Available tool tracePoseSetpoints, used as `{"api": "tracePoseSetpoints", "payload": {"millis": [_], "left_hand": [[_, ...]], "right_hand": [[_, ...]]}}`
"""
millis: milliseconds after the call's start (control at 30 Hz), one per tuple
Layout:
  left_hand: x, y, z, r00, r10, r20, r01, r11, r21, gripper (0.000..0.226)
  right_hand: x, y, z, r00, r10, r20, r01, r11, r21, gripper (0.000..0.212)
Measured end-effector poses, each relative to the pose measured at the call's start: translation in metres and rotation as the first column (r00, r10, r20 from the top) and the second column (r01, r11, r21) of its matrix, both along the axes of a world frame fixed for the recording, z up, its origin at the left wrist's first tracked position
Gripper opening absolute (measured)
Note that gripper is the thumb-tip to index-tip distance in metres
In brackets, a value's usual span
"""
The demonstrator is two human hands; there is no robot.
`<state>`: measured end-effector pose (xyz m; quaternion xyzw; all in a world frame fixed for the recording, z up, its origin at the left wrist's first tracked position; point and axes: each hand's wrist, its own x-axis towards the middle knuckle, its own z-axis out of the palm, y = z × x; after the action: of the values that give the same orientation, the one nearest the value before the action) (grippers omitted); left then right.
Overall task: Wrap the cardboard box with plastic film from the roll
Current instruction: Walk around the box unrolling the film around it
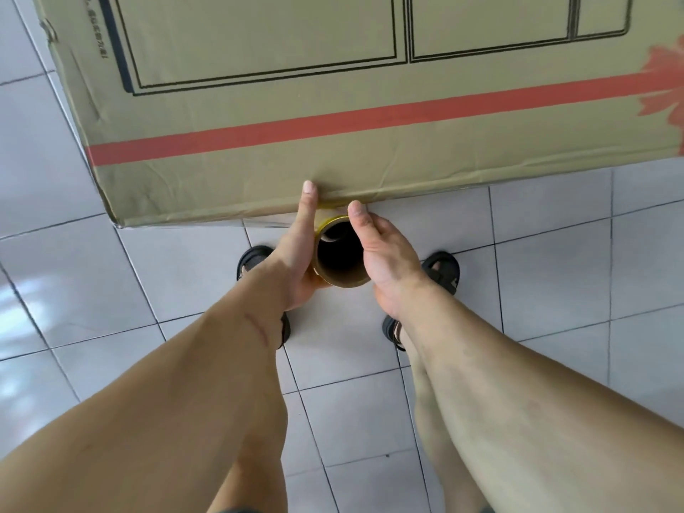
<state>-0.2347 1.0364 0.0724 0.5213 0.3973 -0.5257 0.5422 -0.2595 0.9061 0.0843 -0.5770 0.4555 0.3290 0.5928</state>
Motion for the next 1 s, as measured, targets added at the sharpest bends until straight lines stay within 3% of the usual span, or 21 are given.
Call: {"api": "tracePoseSetpoints", "payload": {"millis": [100,167,233,300,433,533,600,700,800,933,1000], "left_hand": [[0.0,-0.012,0.007,1.0,-0.02,0.0,0.02,1.0,0.005,0.112],[-0.001,-0.016,0.002,0.998,-0.028,0.054,0.023,0.994,0.103,0.117],[0.002,-0.022,0.003,0.996,-0.01,0.093,-0.006,0.986,0.166,0.1],[0.005,-0.027,0.005,0.997,0.018,0.075,-0.027,0.992,0.121,0.086],[0.004,-0.028,0.006,1.0,0.018,0.002,-0.018,0.999,0.033,0.109],[0.007,-0.039,0.004,0.999,-0.022,0.039,0.018,0.994,0.109,0.137],[0.009,-0.045,0.0,0.998,-0.006,0.057,-0.002,0.99,0.139,0.13],[0.009,-0.049,0.002,1.0,0.004,0.005,-0.004,0.998,0.063,0.114],[-0.002,-0.055,0.001,0.999,0.01,-0.051,-0.009,1.0,0.009,0.121],[-0.005,-0.069,-0.011,1.0,-0.012,0.006,0.011,0.993,0.119,0.155],[-0.003,-0.072,-0.009,0.999,0.03,0.036,-0.035,0.987,0.16,0.142]], "right_hand": [[-0.003,-0.008,0.001,1.0,0.03,0.01,-0.029,0.999,-0.019,0.061],[-0.006,-0.012,-0.001,1.0,0.031,-0.004,-0.031,0.999,-0.019,0.069],[-0.008,-0.013,0.0,1.0,-0.001,-0.021,0.001,1.0,-0.009,0.075],[-0.005,-0.015,0.002,0.999,-0.036,-0.028,0.036,0.999,-0.005,0.07],[0.001,-0.021,0.003,1.0,-0.017,0.0,0.017,0.999,-0.035,0.051],[-0.004,-0.029,0.003,0.999,-0.025,-0.034,0.024,0.999,-0.044,0.062],[-0.006,-0.034,0.004,0.998,-0.009,-0.066,0.008,1.0,-0.02,0.073],[0.0,-0.042,0.005,0.998,0.035,-0.048,-0.037,0.999,-0.039,0.059],[0.003,-0.055,0.004,0.996,0.092,0.013,-0.09,0.992,-0.086,0.047],[-0.002,-0.07,0.006,0.992,0.128,-0.024,-0.129,0.991,-0.041,0.06],[-0.006,-0.072,0.004,0.991,0.13,-0.025,-0.13,0.991,0.011,0.057]]}}
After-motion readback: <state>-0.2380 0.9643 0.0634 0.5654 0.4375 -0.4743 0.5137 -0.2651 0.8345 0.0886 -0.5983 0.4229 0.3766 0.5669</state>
